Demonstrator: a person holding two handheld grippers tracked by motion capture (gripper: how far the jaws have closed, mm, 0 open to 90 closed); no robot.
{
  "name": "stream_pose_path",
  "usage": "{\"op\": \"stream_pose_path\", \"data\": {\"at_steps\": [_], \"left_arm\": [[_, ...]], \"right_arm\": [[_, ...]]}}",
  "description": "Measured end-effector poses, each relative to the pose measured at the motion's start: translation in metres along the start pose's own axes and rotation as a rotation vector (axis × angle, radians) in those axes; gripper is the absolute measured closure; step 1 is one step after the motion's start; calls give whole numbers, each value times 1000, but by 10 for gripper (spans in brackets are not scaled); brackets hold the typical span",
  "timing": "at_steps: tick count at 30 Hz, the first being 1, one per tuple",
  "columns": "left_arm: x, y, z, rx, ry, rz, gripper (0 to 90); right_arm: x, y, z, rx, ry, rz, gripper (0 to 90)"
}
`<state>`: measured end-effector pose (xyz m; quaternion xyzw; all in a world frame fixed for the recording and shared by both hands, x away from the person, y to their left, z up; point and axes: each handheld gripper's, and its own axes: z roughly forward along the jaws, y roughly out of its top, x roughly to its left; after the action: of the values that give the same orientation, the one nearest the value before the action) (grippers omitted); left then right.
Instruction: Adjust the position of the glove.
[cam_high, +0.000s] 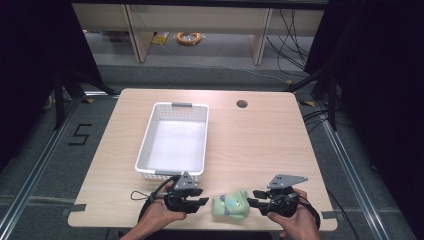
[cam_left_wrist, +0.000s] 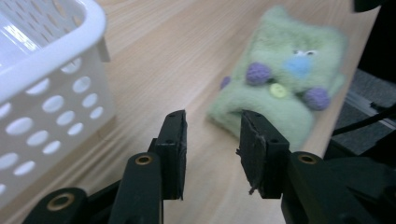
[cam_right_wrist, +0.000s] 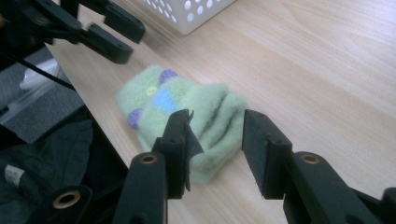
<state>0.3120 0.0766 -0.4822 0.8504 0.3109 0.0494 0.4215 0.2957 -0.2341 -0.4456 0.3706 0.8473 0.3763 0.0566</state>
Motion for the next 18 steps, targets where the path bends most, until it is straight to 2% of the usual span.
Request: {"op": "stream_pose_path", "data": {"at_steps": [1,2,3,5,6,8,9,10,12,13,14,15,16,17,18], "left_arm": [[-5,0,0,-10,-20,-29,612],[-8,0,-1,-13,-31,-28,611],[-8,0,-1,-13,-31,-28,608],[-15,-1,1,-4,-63,-53,606],[-20,-1,5,12,-79,-56,603],[-21,-2,8,22,-74,-48,591],[-23,-3,12,36,-82,-61,591],[-24,-3,16,45,-98,-63,587],[-25,-3,18,53,-101,-55,595],[-28,-3,22,49,-94,-63,612],[-28,-3,22,49,-94,-63,652],[-28,-2,24,57,-90,-45,652],[-27,-2,25,59,-87,-53,737],[-27,-2,25,59,-87,-53,777],[-27,0,25,44,-86,-76,830]], "right_arm": [[0,2,2,11,-2,-12,646],[0,2,7,11,-1,-32,647],[0,2,7,11,-1,-32,647],[5,2,16,72,33,-33,659],[7,0,19,79,43,-29,653],[7,-1,20,83,46,-36,644],[9,-3,22,88,45,-27,635],[9,-4,23,122,47,-11,635],[9,-4,25,118,43,-5,647],[7,-4,28,118,40,-30,705],[7,-4,28,118,40,-30,705],[7,-5,29,129,49,-32,752],[7,-5,31,126,58,-62,830],[7,-5,31,126,58,-62,830],[9,-5,29,108,53,-53,855]]}}
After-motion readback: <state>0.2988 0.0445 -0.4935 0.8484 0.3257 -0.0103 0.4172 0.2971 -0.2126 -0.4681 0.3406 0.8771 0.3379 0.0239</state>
